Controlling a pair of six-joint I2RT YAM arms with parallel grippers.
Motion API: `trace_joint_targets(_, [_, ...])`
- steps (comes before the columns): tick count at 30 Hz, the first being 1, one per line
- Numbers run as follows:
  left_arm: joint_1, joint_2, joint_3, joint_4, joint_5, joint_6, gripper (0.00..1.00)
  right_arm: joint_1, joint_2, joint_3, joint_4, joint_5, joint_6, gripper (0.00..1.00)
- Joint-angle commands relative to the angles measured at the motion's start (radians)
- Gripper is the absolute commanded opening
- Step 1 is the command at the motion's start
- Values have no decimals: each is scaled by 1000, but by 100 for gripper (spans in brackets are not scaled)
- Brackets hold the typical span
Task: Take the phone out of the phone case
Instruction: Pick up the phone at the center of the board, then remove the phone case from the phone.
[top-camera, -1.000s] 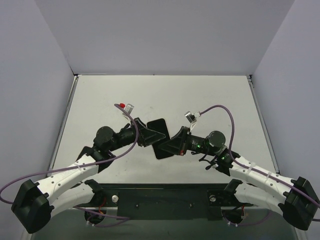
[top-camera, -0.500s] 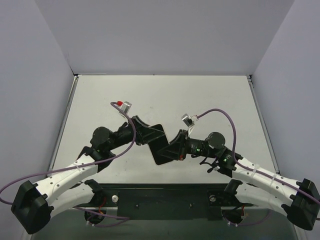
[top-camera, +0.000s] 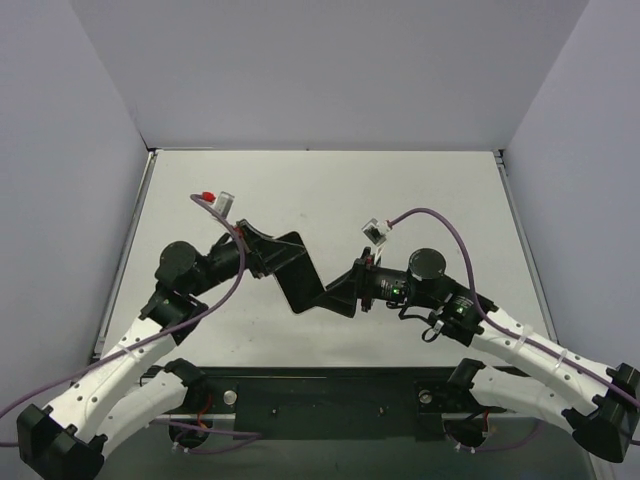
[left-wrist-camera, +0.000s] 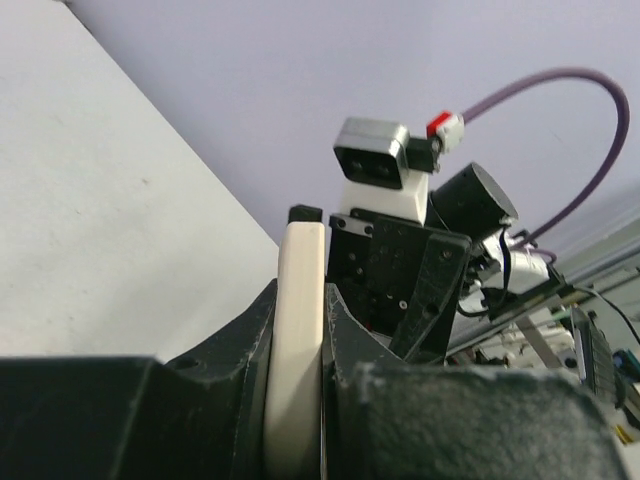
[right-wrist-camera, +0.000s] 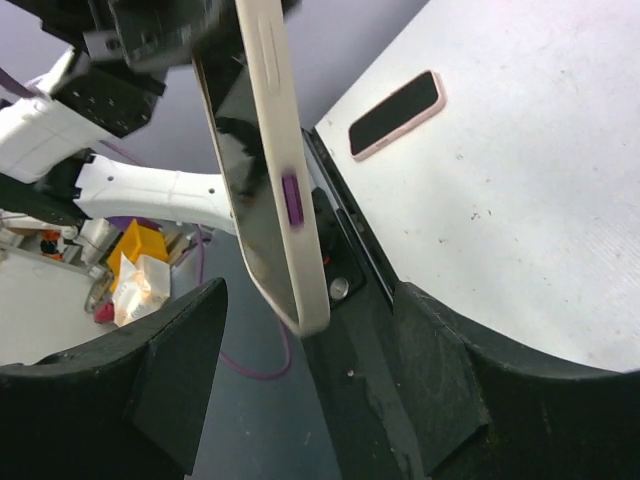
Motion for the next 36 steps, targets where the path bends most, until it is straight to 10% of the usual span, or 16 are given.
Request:
trace_joint_targets(1, [131,-20,67,-39,58,-49,0,-7,-30,63,-115,-29,-108,62])
trace_joint_targets(8, [260,76,-26,303,287,-334,0,-18,31,105,-117,-105,-127,59])
trace_joint_targets(22, [261,96,-34,372,329,-402,0,-39,149,57,262,-254,105,53])
trace_joint_targets(36, [272,197,-57,549,381,-549,0,-39,170,3,399,-382,111,15])
